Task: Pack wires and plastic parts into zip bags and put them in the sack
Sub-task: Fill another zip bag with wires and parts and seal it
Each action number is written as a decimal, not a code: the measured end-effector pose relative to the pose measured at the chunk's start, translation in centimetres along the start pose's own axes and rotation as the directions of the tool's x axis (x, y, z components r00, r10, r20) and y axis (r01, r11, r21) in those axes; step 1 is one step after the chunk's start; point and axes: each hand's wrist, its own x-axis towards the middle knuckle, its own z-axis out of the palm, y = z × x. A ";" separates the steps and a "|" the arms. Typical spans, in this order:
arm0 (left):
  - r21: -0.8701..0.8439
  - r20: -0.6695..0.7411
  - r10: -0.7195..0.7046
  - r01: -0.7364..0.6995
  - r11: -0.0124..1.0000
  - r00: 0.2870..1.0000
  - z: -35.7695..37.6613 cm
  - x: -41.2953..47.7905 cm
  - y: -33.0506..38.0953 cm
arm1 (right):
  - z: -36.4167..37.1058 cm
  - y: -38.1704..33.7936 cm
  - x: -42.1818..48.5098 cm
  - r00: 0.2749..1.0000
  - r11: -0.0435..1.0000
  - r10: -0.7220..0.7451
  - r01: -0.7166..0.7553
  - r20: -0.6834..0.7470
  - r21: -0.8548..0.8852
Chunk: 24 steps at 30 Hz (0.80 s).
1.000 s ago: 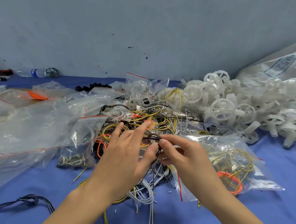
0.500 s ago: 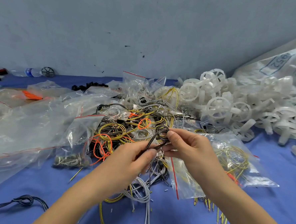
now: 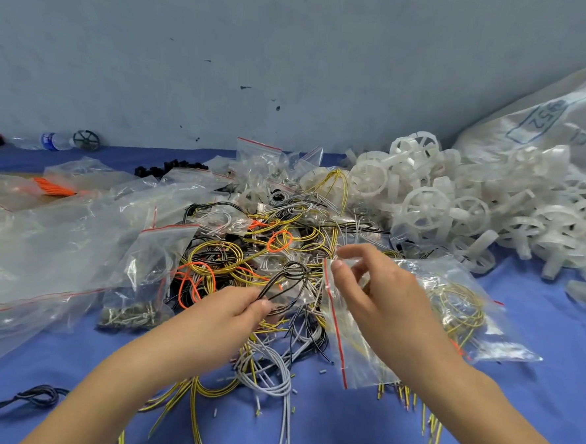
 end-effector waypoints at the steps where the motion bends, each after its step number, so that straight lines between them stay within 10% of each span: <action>1: 0.011 0.023 -0.025 0.025 1.000 0.999 -0.1 0.0 -0.1 | -0.2 0.0 -0.2 0.999 0.996 0.034 -0.033 0.014 -0.078; 6: 0.098 0.115 -0.059 0.048 0.994 0.992 0.3 0.0 -0.4 | 0.2 -0.2 -2.2 0.975 0.925 0.138 -0.065 0.172 -0.374; 17: 0.451 0.104 0.177 -0.205 0.869 0.979 3.5 1.1 2.6 | -0.6 0.3 -2.8 0.995 0.973 0.075 -0.087 -0.061 -0.214; 24: -0.411 0.244 0.106 0.004 0.912 0.964 3.6 3.6 6.9 | -0.6 -0.7 -3.4 0.986 0.966 -0.031 -0.013 -0.167 -0.258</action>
